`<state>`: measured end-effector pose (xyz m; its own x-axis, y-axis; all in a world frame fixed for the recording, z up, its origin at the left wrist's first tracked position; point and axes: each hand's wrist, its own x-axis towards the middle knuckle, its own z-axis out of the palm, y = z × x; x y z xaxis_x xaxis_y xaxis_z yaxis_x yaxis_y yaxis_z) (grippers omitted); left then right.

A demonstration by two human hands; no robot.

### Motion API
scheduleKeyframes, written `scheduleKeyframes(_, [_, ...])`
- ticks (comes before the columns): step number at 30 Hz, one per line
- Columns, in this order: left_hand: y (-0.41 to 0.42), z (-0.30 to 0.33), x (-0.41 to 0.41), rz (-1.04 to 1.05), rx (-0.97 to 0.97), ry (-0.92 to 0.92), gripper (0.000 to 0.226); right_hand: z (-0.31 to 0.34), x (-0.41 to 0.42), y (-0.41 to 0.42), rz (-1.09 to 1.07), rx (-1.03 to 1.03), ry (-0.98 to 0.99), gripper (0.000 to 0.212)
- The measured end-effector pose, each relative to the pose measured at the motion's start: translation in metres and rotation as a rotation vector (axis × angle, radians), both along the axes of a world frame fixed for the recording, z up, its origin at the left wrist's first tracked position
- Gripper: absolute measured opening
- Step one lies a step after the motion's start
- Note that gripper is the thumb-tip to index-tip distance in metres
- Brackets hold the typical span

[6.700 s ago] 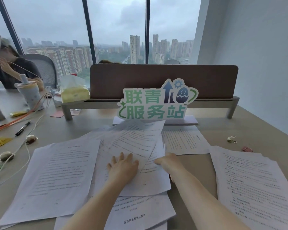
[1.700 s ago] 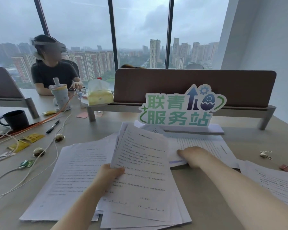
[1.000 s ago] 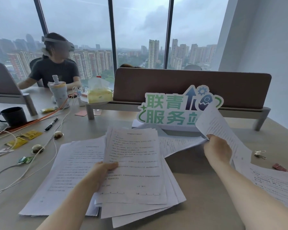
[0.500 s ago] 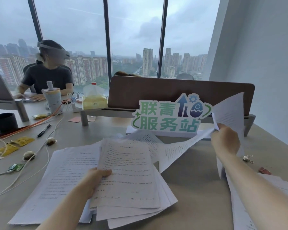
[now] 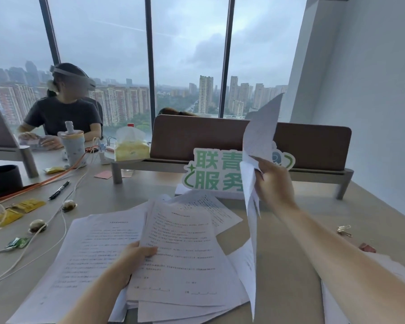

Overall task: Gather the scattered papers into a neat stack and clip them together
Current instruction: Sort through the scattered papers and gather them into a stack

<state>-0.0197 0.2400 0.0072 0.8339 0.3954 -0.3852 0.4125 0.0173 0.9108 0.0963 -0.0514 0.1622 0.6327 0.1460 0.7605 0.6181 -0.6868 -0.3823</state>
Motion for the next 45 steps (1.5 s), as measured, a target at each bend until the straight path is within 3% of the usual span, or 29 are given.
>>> scheduleKeyframes(3, [0.001,-0.002,0.001,0.01,-0.006,-0.004,0.012,0.005,0.0,0.013,0.044,0.072,0.042,0.017])
scheduleKeyframes(14, [0.005,-0.005,0.004,-0.011,-0.026,0.005,0.014,0.045,-0.004,0.04,0.139,0.293,0.045,0.043])
scheduleKeyframes(17, [0.006,-0.005,0.004,-0.021,-0.031,0.006,0.014,0.039,-0.005,0.042,0.115,0.296,0.087,0.041])
scheduleKeyframes(22, [0.007,-0.006,0.005,-0.024,-0.038,0.016,0.019,0.018,-0.003,0.041,0.211,-0.013,0.168,0.021])
scheduleKeyframes(26, [0.007,-0.007,0.007,-0.011,-0.047,0.019,0.016,-0.001,-0.005,0.043,0.226,-0.387,0.14,0.026])
scheduleKeyframes(32, [0.007,-0.007,0.008,-0.01,-0.074,0.02,0.014,-0.002,-0.005,0.038,0.189,-0.412,0.049,0.023])
scheduleKeyframes(38, [0.007,-0.007,0.006,-0.004,-0.074,0.026,0.013,-0.025,0.007,0.034,0.254,-0.743,0.018,0.036])
scheduleKeyframes(45, [0.006,-0.008,0.006,0.002,-0.061,0.019,0.012,-0.07,0.026,-0.004,0.175,-1.023,0.045,0.027])
